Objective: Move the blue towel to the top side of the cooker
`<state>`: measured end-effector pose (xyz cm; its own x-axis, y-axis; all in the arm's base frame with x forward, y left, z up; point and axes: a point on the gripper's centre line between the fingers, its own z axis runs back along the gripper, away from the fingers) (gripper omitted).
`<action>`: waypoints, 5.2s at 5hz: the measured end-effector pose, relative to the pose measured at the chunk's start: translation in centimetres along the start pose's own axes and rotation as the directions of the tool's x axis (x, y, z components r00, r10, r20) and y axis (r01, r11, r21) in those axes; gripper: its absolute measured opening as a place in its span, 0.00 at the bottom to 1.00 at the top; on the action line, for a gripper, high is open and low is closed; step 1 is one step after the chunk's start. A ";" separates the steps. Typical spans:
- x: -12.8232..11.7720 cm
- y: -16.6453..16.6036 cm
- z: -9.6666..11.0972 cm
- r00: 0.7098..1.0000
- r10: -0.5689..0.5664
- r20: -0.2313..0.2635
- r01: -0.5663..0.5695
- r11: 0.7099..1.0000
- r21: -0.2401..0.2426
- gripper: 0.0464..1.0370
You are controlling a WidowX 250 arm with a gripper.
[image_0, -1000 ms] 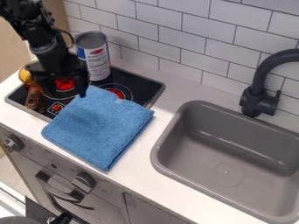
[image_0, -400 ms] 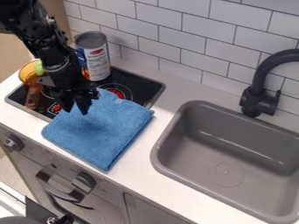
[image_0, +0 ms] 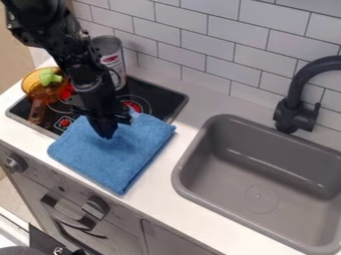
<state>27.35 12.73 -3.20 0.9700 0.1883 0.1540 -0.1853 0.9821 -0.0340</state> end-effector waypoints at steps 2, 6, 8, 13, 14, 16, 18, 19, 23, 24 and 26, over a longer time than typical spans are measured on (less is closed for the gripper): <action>-1.1 -0.4 -1.0 0.997 -0.054 -0.050 0.056 0.998 0.042 0.01; 0.3 -1.4 -2.3 0.996 -0.077 -0.052 0.076 0.997 -0.015 0.01; 2.5 -3.2 -2.8 0.998 -0.068 0.018 0.067 0.998 0.021 0.01; 8.5 -4.8 -3.5 0.992 -0.027 0.120 0.026 1.000 0.006 0.01; 8.8 -5.3 -3.5 0.990 -0.032 0.136 0.035 0.999 -0.022 0.01; 8.6 -4.9 -2.9 0.975 0.007 0.224 0.021 0.993 -0.120 0.15; 8.9 -3.8 0.4 0.938 0.090 0.335 -0.045 0.989 -0.142 0.65; 8.4 -3.3 2.4 0.920 0.124 0.372 -0.059 0.982 -0.182 0.91; 3.4 0.5 4.9 0.966 0.053 0.255 -0.023 0.992 -0.120 0.96; 2.9 3.5 5.8 0.978 0.029 0.206 -0.014 0.997 -0.070 0.96; 1.1 8.7 6.2 0.993 0.027 0.119 -0.031 0.999 0.036 0.96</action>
